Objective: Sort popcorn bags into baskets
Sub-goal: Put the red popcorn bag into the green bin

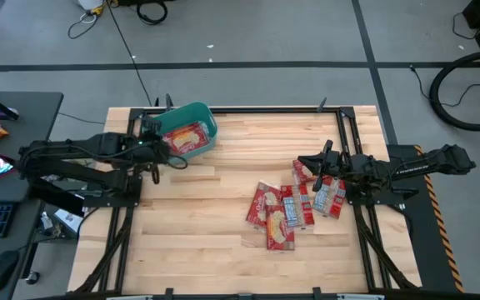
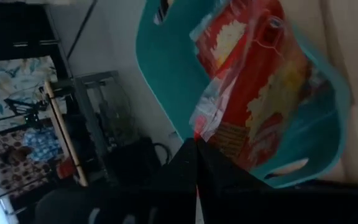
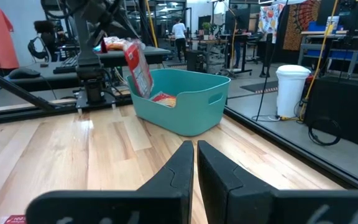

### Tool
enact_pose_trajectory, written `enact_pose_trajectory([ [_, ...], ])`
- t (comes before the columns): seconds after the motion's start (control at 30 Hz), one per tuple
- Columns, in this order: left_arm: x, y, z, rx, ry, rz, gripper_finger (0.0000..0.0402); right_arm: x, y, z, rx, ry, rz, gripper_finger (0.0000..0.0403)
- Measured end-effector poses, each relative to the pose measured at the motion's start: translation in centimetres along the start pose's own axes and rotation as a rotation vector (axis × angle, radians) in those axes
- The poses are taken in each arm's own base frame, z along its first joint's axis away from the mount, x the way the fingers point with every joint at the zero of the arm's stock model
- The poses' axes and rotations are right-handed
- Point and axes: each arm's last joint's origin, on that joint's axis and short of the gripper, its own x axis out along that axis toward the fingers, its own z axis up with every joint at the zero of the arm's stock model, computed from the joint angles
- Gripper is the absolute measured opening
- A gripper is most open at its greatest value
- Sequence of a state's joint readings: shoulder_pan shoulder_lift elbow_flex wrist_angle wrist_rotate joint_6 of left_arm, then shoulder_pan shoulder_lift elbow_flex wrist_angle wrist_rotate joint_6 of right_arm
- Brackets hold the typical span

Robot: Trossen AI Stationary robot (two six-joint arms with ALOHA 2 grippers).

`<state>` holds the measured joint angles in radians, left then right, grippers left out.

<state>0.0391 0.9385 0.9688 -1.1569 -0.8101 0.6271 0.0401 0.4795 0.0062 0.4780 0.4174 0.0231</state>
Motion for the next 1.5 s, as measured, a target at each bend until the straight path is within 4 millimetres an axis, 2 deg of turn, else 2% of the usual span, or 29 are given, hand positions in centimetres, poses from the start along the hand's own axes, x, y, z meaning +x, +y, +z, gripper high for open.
enact_pose_trajectory([
  [0.53, 3.4, 2.0, 1.5, 0.046, -0.044, -0.067, 0.0003, 0.0, 0.0, 0.0, 0.0, 0.001, 0.0, 0.0025],
  [1.0, 7.3, 2.5, 3.2, 0.007, -0.03, -0.159, 0.0005, 0.0, 0.0, 0.0, 0.0, 0.0, 0.0, 0.0025],
  [1.2, 8.0, 2.5, 3.9, 0.001, -0.033, -0.159, 0.0013, 0.0, 0.0, 0.0, 0.0, 0.001, 0.0, 0.0025],
  [1.5, 8.0, 2.7, 4.1, -0.019, -0.052, -0.136, 0.0039, 0.0, 0.0, 0.0, 0.0, 0.001, 0.0, 0.0025],
])
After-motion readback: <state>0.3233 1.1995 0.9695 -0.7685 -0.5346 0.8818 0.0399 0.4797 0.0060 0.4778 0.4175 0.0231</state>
